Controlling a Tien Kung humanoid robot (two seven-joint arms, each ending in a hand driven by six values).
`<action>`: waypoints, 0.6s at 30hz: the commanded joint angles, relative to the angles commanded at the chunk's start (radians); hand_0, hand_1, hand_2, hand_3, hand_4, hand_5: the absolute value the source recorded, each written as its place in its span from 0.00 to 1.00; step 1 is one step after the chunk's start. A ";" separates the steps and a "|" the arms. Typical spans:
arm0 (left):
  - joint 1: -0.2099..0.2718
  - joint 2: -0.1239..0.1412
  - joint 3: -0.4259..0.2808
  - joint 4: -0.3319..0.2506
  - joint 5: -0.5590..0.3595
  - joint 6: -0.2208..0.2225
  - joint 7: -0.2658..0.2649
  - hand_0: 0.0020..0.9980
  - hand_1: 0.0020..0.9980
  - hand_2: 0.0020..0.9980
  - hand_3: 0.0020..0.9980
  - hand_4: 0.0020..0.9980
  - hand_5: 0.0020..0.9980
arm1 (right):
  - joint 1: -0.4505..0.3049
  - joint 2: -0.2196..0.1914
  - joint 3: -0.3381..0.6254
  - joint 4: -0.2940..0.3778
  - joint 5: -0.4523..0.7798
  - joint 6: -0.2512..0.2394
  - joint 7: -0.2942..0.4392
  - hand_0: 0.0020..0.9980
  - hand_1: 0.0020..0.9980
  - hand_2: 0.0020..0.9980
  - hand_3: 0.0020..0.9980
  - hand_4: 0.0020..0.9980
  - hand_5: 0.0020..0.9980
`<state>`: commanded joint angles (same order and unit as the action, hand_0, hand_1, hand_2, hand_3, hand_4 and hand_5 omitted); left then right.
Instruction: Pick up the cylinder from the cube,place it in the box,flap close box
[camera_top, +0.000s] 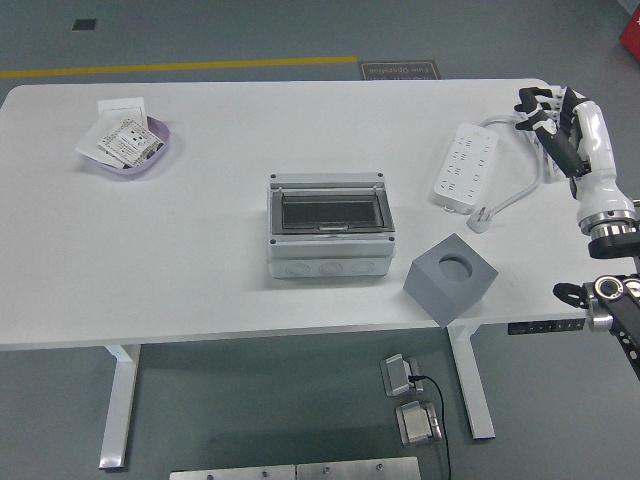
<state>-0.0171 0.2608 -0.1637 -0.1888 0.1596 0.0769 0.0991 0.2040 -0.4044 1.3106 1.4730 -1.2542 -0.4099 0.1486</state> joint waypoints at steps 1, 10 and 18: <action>0.000 0.000 -0.003 0.000 0.001 0.000 0.000 0.62 0.64 0.57 0.55 0.57 0.07 | -0.005 0.003 0.014 0.003 0.010 -0.001 0.003 0.54 0.47 0.56 0.64 0.90 0.82; 0.004 0.007 -0.034 0.001 0.015 -0.001 -0.001 0.62 0.64 0.57 0.55 0.57 0.07 | -0.047 0.011 0.077 0.027 0.052 -0.006 0.019 0.54 0.48 0.56 0.64 0.90 0.83; 0.009 0.010 -0.066 0.000 0.019 -0.002 -0.002 0.62 0.64 0.57 0.55 0.57 0.07 | -0.063 0.028 0.109 0.018 0.111 0.009 0.034 0.54 0.48 0.55 0.64 0.90 0.83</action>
<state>-0.0084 0.2705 -0.2294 -0.1890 0.1781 0.0748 0.0972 0.1406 -0.3767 1.4200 1.4908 -1.1428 -0.4008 0.1826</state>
